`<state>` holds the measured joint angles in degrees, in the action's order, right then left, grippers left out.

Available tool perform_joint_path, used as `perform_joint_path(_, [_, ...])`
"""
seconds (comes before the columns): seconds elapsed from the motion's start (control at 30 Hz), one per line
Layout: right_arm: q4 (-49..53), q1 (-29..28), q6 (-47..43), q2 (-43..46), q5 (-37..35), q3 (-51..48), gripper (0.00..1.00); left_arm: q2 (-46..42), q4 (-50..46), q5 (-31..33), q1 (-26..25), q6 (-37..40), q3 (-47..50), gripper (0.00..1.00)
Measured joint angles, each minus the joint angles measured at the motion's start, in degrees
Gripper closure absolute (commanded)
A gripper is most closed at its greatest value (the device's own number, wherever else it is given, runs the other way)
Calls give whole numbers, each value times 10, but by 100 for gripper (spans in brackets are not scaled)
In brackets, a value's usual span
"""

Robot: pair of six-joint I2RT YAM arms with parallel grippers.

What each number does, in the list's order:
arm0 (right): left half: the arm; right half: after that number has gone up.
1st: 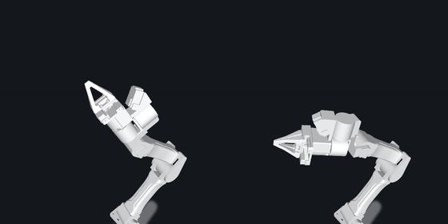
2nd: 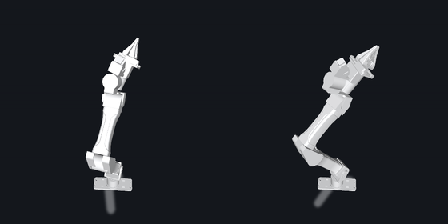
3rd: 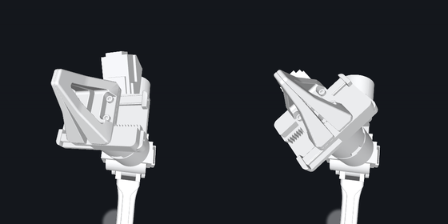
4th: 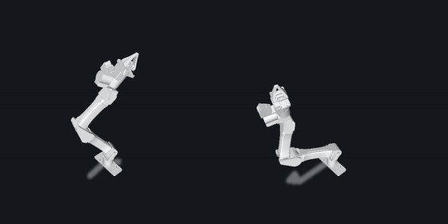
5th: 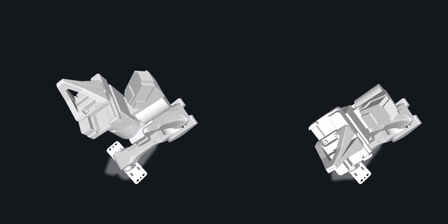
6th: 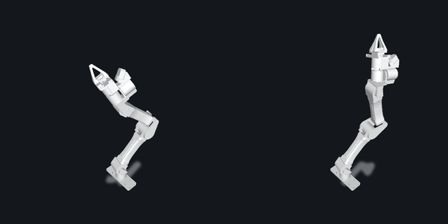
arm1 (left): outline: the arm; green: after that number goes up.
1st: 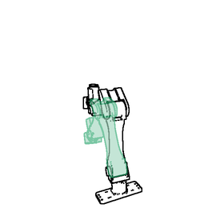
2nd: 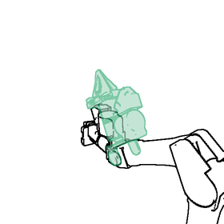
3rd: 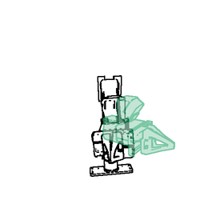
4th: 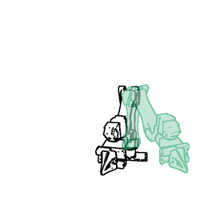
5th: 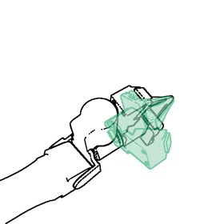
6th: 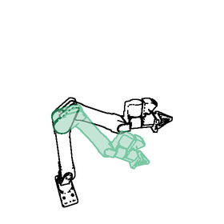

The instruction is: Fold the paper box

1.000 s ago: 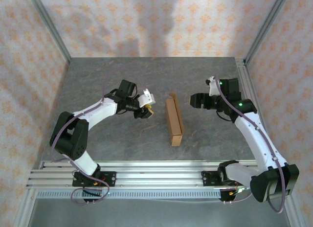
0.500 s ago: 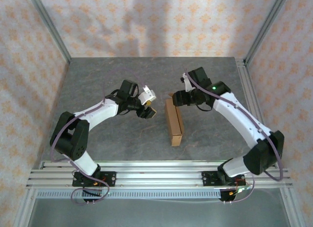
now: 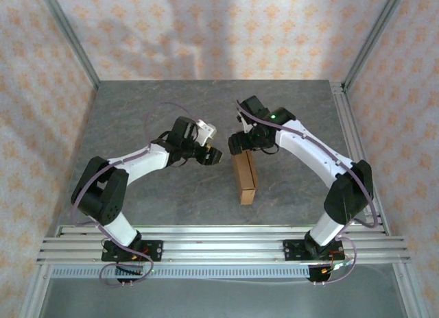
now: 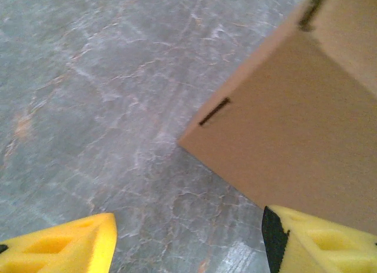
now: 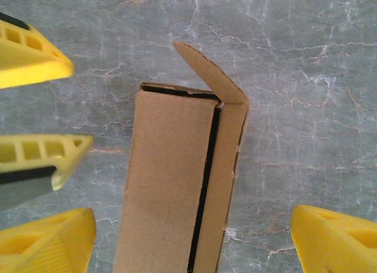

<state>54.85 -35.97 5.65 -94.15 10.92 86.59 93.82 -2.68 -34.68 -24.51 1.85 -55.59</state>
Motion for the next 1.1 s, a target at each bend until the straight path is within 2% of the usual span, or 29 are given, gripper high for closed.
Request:
perform_joint_path(0.37, [4, -38, 53, -32, -53, 2, 31, 0, 11, 26, 37, -27, 24, 32])
perform_joint_path(0.5, [6, -38, 40, -35, -60, 4, 40, -8, 20, 24, 37, -29, 34, 31])
perform_joint_path(0.63, [18, -35, 15, -42, -63, 13, 42, -30, 22, 21, 37, -27, 46, 30])
perform_joint_path(0.87, [46, -19, -91, -59, -53, 37, 44, -45, 22, 21, 45, -18, 48, 30])
perform_joint_path(1.1, [87, 0, -259, -77, -20, 67, 42, -45, 22, 21, 52, -14, 56, 29])
